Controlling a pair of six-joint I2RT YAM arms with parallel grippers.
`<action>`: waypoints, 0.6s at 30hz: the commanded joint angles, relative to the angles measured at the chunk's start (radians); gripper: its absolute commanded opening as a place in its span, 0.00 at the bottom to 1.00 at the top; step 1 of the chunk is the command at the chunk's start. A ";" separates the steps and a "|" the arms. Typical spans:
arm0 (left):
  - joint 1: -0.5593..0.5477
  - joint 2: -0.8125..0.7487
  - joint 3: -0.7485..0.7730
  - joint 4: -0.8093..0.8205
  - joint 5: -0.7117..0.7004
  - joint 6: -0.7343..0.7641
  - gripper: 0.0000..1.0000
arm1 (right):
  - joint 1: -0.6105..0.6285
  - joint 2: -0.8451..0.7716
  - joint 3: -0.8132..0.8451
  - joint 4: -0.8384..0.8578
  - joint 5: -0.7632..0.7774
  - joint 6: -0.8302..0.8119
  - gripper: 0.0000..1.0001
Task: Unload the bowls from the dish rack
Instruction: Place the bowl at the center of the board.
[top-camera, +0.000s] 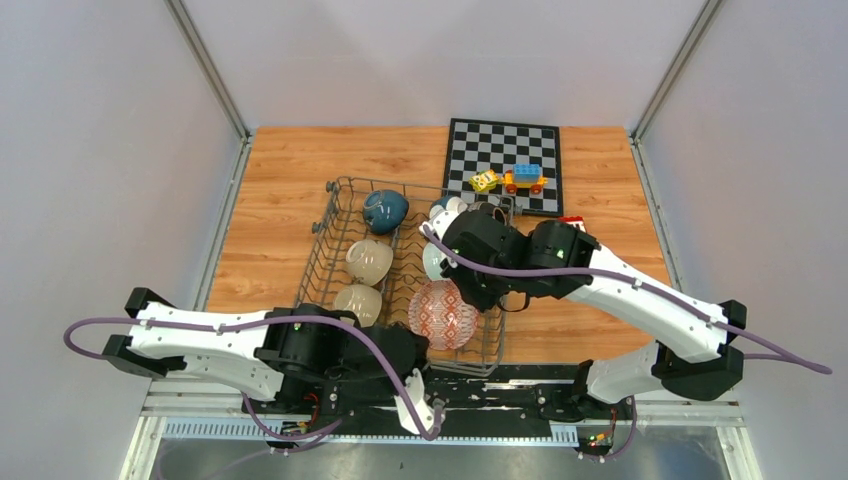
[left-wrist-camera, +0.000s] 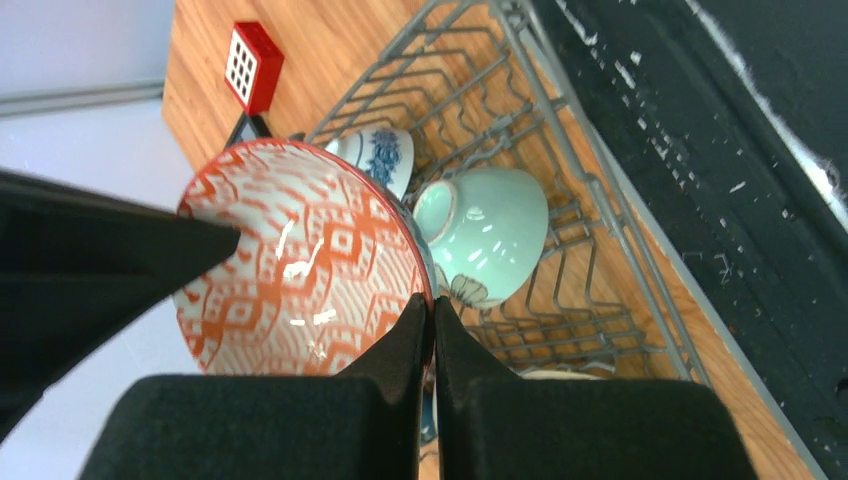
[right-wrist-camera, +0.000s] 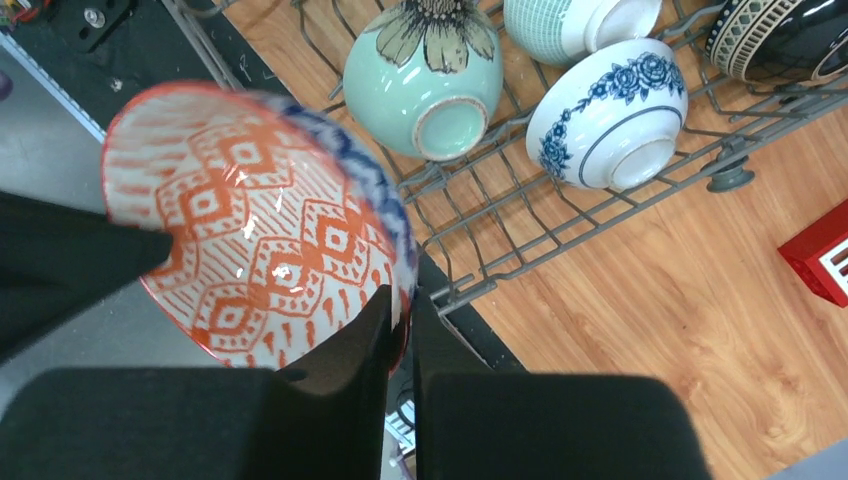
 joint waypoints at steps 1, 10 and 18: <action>-0.009 -0.027 -0.007 0.073 -0.024 -0.039 0.00 | 0.016 -0.022 -0.020 0.006 -0.013 0.031 0.01; -0.010 -0.017 -0.034 0.178 -0.160 -0.205 0.68 | 0.015 -0.109 -0.037 0.067 0.097 0.085 0.00; -0.008 -0.072 -0.084 0.349 -0.496 -0.404 1.00 | 0.014 -0.246 -0.138 0.088 0.351 0.124 0.00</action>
